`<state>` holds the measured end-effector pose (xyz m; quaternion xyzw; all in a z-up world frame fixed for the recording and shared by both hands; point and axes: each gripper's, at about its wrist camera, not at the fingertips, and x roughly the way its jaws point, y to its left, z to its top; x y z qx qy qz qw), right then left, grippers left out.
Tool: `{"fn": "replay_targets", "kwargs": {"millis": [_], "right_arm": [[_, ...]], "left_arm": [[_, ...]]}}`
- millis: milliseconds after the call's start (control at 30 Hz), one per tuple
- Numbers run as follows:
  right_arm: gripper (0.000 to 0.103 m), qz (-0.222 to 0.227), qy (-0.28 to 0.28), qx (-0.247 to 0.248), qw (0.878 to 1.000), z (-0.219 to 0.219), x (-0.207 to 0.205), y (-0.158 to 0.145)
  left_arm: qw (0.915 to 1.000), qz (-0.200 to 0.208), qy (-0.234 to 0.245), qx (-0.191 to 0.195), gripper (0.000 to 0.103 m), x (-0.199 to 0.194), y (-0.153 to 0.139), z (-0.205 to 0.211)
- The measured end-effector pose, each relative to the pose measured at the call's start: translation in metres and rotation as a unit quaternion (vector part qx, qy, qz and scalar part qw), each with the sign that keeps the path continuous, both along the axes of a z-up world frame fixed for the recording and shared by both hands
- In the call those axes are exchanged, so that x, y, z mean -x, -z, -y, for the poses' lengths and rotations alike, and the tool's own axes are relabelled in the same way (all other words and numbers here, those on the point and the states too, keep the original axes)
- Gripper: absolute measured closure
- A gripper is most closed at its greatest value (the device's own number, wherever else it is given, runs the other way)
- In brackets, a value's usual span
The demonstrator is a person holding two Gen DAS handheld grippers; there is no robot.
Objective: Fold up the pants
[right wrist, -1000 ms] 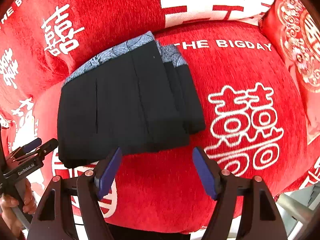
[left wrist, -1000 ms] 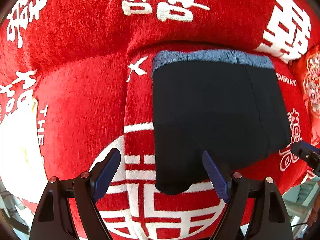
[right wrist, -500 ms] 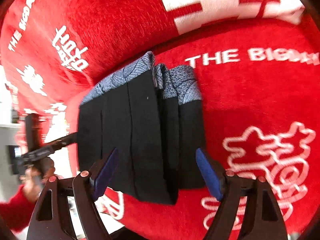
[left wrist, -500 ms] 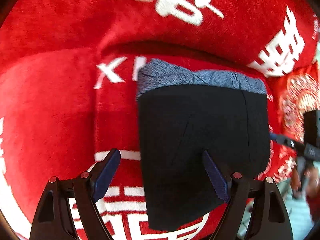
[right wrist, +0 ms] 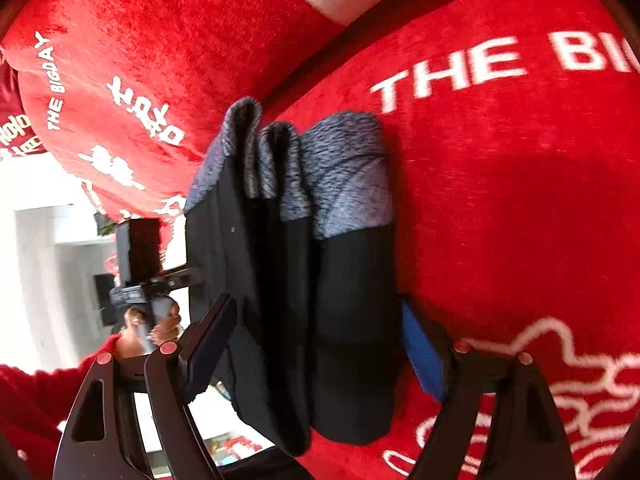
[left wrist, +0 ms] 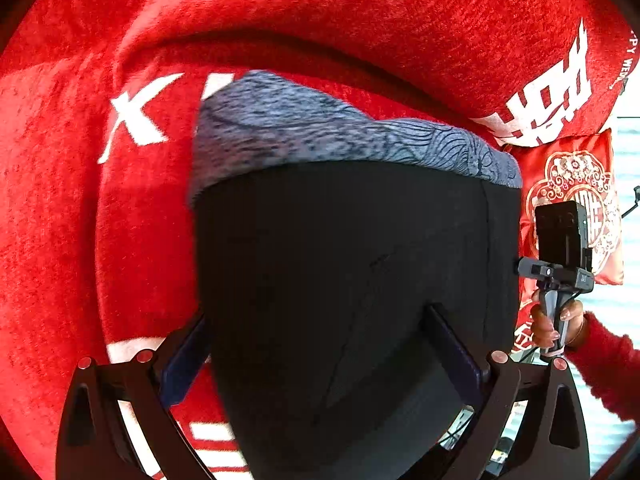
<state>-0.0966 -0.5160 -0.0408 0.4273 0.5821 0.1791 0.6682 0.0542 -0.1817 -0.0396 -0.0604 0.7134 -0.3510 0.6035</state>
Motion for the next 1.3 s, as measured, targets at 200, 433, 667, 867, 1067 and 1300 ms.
{"fn": "replay_targets", "kwargs": {"millis": [200, 433, 667, 867, 1067, 1300], "right_arm": [[0.048, -0.043, 0.024, 0.006, 0.999, 0.000, -0.006, 0.000], [0.065, -0.014, 0.034, -0.019, 0.999, -0.007, 0.008, -0.037], [0.065, -0.020, 0.028, -0.044, 0.998, -0.020, 0.051, -0.058], [0.064, -0.045, 0.020, -0.021, 0.999, -0.034, 0.088, -0.040], [0.036, -0.075, 0.046, 0.053, 0.995, -0.044, 0.098, -0.020], [0.024, -0.119, 0.062, 0.203, 0.970, -0.045, 0.119, -0.056]], "left_arm": [[0.9987, 0.044, -0.025, -0.012, 0.022, 0.009, -0.017, 0.002], [0.9963, 0.070, -0.044, -0.024, 0.045, 0.025, -0.057, 0.002], [0.9963, 0.066, -0.043, -0.034, 0.045, 0.067, -0.086, -0.014], [0.9972, 0.043, -0.032, -0.051, 0.045, 0.106, -0.065, -0.024], [0.9878, 0.092, -0.051, -0.115, 0.002, 0.117, -0.046, -0.035], [0.9704, 0.130, -0.083, -0.186, 0.001, 0.129, -0.069, -0.053]]}}
